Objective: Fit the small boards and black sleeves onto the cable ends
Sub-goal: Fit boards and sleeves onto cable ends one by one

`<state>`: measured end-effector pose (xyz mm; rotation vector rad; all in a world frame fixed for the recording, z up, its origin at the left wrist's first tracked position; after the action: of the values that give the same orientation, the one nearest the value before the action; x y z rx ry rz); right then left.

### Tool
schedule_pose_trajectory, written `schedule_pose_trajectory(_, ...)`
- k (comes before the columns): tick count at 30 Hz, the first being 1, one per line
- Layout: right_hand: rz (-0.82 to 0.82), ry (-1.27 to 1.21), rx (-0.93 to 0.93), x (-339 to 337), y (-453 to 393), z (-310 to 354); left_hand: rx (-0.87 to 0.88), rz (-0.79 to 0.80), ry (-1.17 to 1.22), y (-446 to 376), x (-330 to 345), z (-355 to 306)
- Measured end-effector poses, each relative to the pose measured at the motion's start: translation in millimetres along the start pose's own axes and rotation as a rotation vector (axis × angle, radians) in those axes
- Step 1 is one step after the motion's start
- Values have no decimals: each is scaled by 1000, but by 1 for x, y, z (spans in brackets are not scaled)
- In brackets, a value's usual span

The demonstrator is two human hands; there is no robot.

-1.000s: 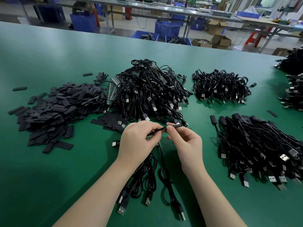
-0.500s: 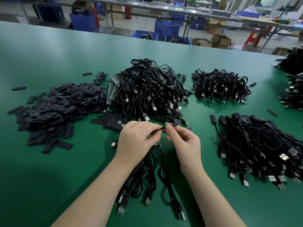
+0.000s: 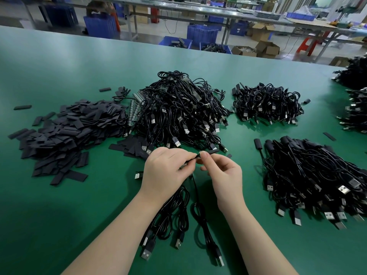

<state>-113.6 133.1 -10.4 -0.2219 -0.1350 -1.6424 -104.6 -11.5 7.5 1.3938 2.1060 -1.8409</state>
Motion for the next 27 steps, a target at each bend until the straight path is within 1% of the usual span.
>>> schedule_pose_trajectory(6,23,-74,46,2,1,0,16,-46,22,0,-1,-1)
schedule_pose_trajectory(12,22,-52,-3,2,1,1,-175,7,91,1,-1,1)
schedule_pose_trajectory(15,-5,-15,-51,1,1,1,-179,31,87,1,0,1)
schedule_pose_trajectory(20,9,12,-56,1,0,0,-160,49,96,2,2,-1)
schedule_pose_trajectory(23,16,46,-56,-1,-3,-1,-201,71,138,4,4,1)
schedule_pose_trajectory(27,33,86,-84,-2,-4,-1,-276,76,258,5,7,4)
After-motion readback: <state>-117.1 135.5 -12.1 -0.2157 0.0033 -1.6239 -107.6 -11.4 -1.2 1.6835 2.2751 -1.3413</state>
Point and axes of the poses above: each hand's wrist, its own y-axis away from the middle knuckle, its own x-axis out of the palm, z = x × y, the point moved 4 cm from there along -y, towards the middle knuckle, and after that the axes turned 7 degrees about -y, right-handed, at the moved point
